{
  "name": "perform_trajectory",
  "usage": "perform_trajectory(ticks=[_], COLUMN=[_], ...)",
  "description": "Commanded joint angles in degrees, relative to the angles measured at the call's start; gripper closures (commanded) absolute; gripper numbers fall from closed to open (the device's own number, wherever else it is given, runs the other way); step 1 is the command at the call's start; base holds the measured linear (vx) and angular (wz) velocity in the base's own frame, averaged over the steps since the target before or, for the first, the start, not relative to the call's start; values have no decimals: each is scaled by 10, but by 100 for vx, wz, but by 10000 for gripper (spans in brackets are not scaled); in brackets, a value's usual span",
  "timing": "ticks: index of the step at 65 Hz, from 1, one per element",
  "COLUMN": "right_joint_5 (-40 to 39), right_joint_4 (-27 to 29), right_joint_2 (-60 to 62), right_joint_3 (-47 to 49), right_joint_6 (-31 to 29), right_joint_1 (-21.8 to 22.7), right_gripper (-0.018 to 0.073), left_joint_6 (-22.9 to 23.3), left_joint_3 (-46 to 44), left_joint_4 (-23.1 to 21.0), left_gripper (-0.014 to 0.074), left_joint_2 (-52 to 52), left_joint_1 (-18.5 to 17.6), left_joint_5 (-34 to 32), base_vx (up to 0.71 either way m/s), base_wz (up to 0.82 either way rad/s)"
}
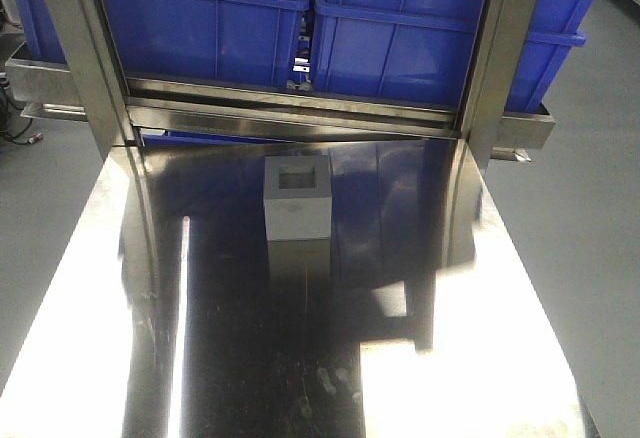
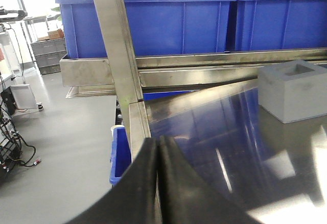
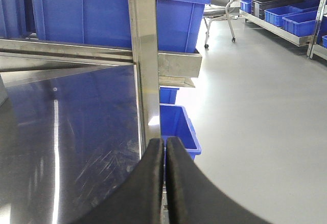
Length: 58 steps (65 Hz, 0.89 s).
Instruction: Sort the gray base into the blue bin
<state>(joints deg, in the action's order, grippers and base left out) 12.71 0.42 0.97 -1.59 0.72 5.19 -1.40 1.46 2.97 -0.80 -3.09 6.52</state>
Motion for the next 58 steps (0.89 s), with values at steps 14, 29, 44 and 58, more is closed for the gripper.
perform_trajectory(ticks=[14, 29, 44, 58], right_joint_5=[-43, -42, -42, -42], right_joint_4=[-4, -4, -4, -4], right_joint_2=[1, 1, 1, 1], right_joint_3=[-1, -1, -1, -1], right_joint_6=[-7, -7, -7, -7], right_joint_1=[0, 0, 0, 0], right_gripper=[564, 564, 564, 564], left_joint_6=[3, 3, 3, 3], left_joint_3=[-12, -12, -12, -12], left_joint_4=[-5, -5, -5, -5], left_gripper=[594, 594, 594, 594], left_joint_2=[-7, -7, -7, -7], left_joint_1=[0, 0, 0, 0], left_joint_5=[-39, -39, -39, -39], base_vx=[0, 0, 0, 0], base_wz=[0, 0, 0, 0])
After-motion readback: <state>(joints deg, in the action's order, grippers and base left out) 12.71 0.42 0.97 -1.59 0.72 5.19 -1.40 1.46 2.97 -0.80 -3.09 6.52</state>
